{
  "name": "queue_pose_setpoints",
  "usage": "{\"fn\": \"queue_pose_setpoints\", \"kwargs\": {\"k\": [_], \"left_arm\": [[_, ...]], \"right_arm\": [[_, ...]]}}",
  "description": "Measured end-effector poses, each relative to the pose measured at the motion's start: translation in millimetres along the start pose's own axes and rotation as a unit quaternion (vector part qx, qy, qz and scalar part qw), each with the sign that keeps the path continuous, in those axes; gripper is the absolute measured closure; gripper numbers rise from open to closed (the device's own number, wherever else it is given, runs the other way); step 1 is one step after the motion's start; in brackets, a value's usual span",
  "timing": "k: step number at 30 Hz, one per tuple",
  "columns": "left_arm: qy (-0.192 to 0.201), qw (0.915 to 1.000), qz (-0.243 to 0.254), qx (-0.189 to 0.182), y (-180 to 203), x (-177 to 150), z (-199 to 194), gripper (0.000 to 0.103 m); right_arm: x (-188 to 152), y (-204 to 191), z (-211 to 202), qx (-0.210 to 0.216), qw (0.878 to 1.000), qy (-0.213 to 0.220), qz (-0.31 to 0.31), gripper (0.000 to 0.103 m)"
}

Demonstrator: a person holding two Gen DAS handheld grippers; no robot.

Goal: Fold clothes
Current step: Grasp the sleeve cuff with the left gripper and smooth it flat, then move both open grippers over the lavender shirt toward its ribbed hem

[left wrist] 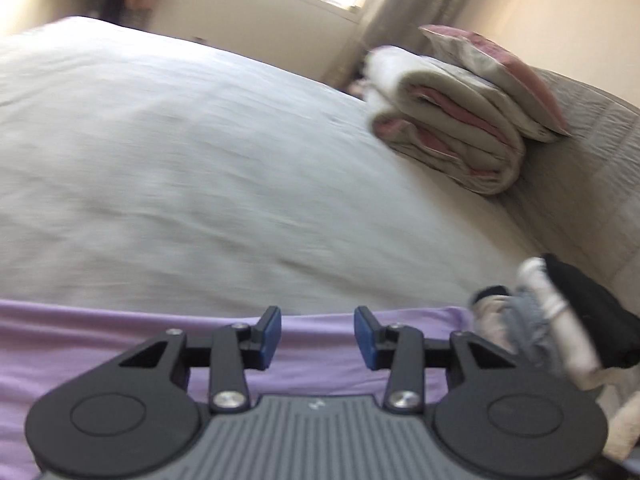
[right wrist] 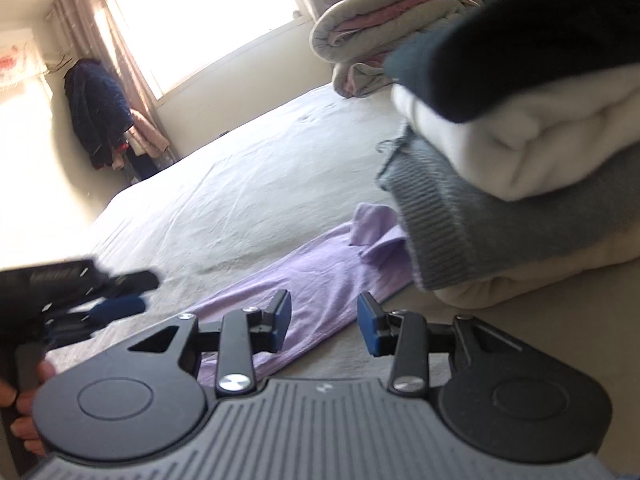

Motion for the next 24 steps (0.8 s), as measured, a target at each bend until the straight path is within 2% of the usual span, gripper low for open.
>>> {"fn": "queue_pose_setpoints", "kwargs": {"k": [3,7,10,12,16,19,21,24], "left_arm": [[0.016,0.9983,-0.013,0.054,-58,-1,-23,0.062],[0.035,0.9915,-0.013,0.125,-130,-8,-60,0.062],[0.041,0.9868,-0.02,0.155,-170,-16,-85,0.062],[0.044,0.9847,-0.023,0.167,-190,-21,-100,0.062],[0.052,0.984,-0.02,0.169,-217,-35,-123,0.061],[0.068,0.9842,-0.025,0.162,-229,-46,-126,0.059],[0.074,0.9849,-0.037,0.152,-240,-53,-126,0.058],[0.064,0.9866,-0.045,0.144,-249,-56,-122,0.057]], "right_arm": [[-4,-11,11,0.0,1.0,-0.009,-0.02,0.062],[-8,-29,27,-0.009,0.998,-0.019,-0.058,0.062],[-11,-44,35,-0.006,0.996,-0.023,-0.083,0.062],[-14,-53,38,0.005,0.996,-0.031,-0.087,0.062],[-21,-80,42,0.045,0.995,-0.053,-0.077,0.062],[-27,-99,53,0.076,0.992,-0.068,-0.07,0.062],[-34,-108,65,0.079,0.99,-0.083,-0.076,0.062],[-46,-109,79,0.062,0.989,-0.113,-0.074,0.062]]}}
Point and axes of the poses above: each gripper's, at about its wrist camera, not at the fingertips, and z roughly the way its jaws point, y to its right, x to its top, the point moved 1 cm from there along z, roughly the way its jaws point, and after that the axes turned 10 degrees about x, right-handed, at the moved point
